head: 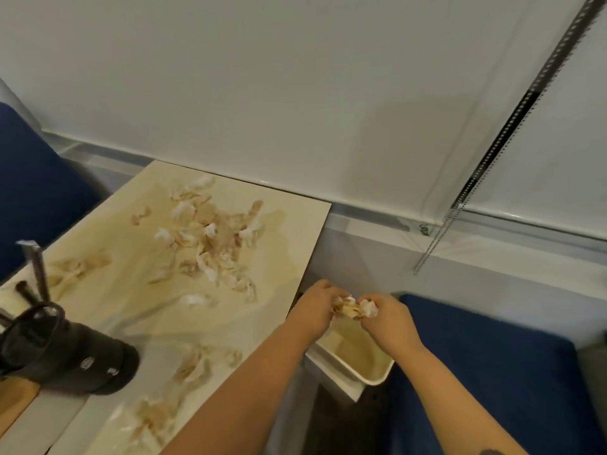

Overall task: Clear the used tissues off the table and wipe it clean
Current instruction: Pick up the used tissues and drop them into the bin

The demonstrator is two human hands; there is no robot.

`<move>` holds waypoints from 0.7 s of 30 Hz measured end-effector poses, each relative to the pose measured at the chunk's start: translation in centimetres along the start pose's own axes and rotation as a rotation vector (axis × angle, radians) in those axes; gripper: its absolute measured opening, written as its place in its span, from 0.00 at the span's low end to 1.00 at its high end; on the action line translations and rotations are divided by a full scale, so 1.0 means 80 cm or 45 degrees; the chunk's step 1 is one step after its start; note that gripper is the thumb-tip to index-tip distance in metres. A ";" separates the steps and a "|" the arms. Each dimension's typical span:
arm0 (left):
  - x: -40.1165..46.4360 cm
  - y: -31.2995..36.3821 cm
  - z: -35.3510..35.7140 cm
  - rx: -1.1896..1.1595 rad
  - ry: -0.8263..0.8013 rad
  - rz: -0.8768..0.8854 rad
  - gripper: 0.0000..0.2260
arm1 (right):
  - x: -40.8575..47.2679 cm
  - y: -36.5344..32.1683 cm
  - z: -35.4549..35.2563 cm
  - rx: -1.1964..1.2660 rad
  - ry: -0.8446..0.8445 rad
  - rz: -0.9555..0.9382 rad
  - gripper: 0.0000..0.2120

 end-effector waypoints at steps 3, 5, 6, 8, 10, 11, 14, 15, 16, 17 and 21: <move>0.032 -0.003 0.026 0.055 -0.075 0.005 0.22 | 0.018 0.028 0.005 -0.054 0.015 0.055 0.06; 0.047 -0.011 0.044 0.081 -0.138 0.012 0.25 | 0.027 0.041 0.014 -0.053 -0.015 0.072 0.05; 0.054 -0.017 0.055 0.117 -0.171 0.028 0.27 | 0.032 0.048 0.023 -0.052 -0.061 0.082 0.10; 0.059 -0.033 0.070 0.177 -0.234 -0.008 0.32 | 0.038 0.065 0.043 -0.068 -0.176 0.135 0.20; 0.056 -0.044 0.070 0.165 -0.234 -0.073 0.33 | 0.043 0.085 0.058 -0.111 -0.259 0.209 0.27; 0.054 -0.048 0.067 0.151 -0.205 -0.081 0.32 | 0.044 0.094 0.062 -0.128 -0.280 0.241 0.28; 0.048 -0.060 0.055 0.100 -0.097 -0.076 0.28 | 0.045 0.108 0.064 -0.147 -0.277 0.282 0.29; 0.045 -0.063 0.051 0.078 -0.081 -0.096 0.26 | 0.046 0.112 0.064 -0.147 -0.264 0.285 0.29; 0.043 -0.066 0.046 0.058 -0.052 -0.111 0.25 | 0.046 0.112 0.063 -0.151 -0.259 0.289 0.28; 0.040 -0.070 0.043 0.031 -0.029 -0.136 0.24 | 0.046 0.112 0.062 -0.148 -0.252 0.291 0.28; 0.025 -0.075 0.025 -0.021 0.045 -0.160 0.22 | 0.049 0.102 0.060 -0.160 -0.236 0.253 0.27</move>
Point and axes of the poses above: each hand's wrist, its own x-axis towards the middle knuckle, its own z-axis out of the palm, y = z × x, the point moved 10 cm from there along x, towards the middle knuckle
